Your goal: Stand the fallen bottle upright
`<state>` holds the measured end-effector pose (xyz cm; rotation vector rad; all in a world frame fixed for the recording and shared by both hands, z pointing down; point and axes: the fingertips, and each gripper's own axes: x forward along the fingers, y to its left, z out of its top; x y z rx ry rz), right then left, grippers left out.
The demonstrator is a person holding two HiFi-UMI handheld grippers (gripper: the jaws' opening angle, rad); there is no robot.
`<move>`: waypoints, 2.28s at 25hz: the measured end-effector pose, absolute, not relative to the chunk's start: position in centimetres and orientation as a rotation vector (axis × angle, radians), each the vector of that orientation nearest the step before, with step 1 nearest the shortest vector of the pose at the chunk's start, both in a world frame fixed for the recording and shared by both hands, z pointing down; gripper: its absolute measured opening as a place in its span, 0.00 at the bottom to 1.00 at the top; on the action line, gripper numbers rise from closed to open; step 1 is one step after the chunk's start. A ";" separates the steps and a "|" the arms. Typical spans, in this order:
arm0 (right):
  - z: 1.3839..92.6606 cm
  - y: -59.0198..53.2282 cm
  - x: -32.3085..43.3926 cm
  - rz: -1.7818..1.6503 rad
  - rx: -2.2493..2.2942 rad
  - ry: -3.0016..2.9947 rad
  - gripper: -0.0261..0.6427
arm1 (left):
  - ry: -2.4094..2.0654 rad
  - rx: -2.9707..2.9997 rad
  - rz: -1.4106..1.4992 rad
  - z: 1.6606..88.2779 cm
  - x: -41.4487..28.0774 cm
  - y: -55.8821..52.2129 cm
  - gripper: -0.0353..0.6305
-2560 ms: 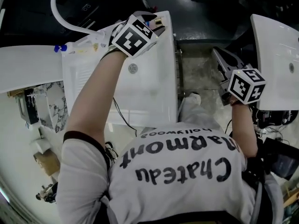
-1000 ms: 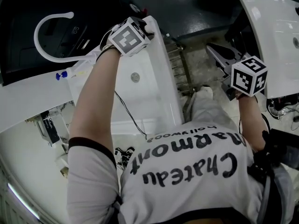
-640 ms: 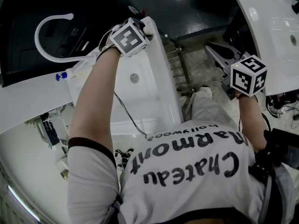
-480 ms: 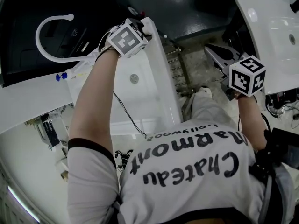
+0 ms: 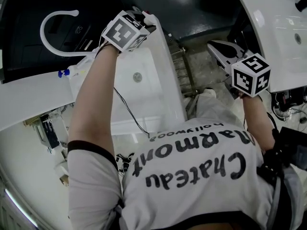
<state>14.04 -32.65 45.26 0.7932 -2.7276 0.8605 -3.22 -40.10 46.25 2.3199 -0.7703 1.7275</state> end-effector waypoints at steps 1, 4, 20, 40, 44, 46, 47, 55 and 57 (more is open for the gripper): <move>45.1 -32.6 14.0 0.861 0.788 -2.730 0.06 | -0.806 2.329 1.704 45.7 -3.4 -40.3 0.34; 44.6 -32.2 13.7 0.874 0.775 -2.736 0.06 | -0.923 2.358 1.623 43.9 -4.0 -41.0 0.34; 42.5 -30.7 12.7 0.805 0.765 -2.762 0.06 | -1.271 2.398 1.363 37.4 -6.7 -41.6 0.34; 41.4 -28.7 10.7 0.737 0.705 -2.749 0.06 | -1.679 2.376 0.875 33.5 -12.8 -39.8 0.34; 41.4 -28.3 10.0 0.732 0.688 -2.745 0.06 | -1.724 2.369 0.781 33.1 -13.9 -38.9 0.34; 41.2 -28.2 9.5 0.721 0.665 -2.747 0.06 | -1.770 2.335 0.719 32.9 -14.9 -38.5 0.34; 41.1 -28.1 9.3 0.716 0.655 -2.748 0.06 | -1.793 2.316 0.687 32.8 -15.4 -38.3 0.34; 41.0 -27.7 8.6 0.759 0.628 -2.757 0.06 | -2.015 2.181 0.422 32.3 -18.8 -36.6 0.34; 40.8 -27.6 8.4 0.753 0.606 -2.760 0.06 | -2.062 2.152 0.394 32.3 -19.0 -36.2 0.34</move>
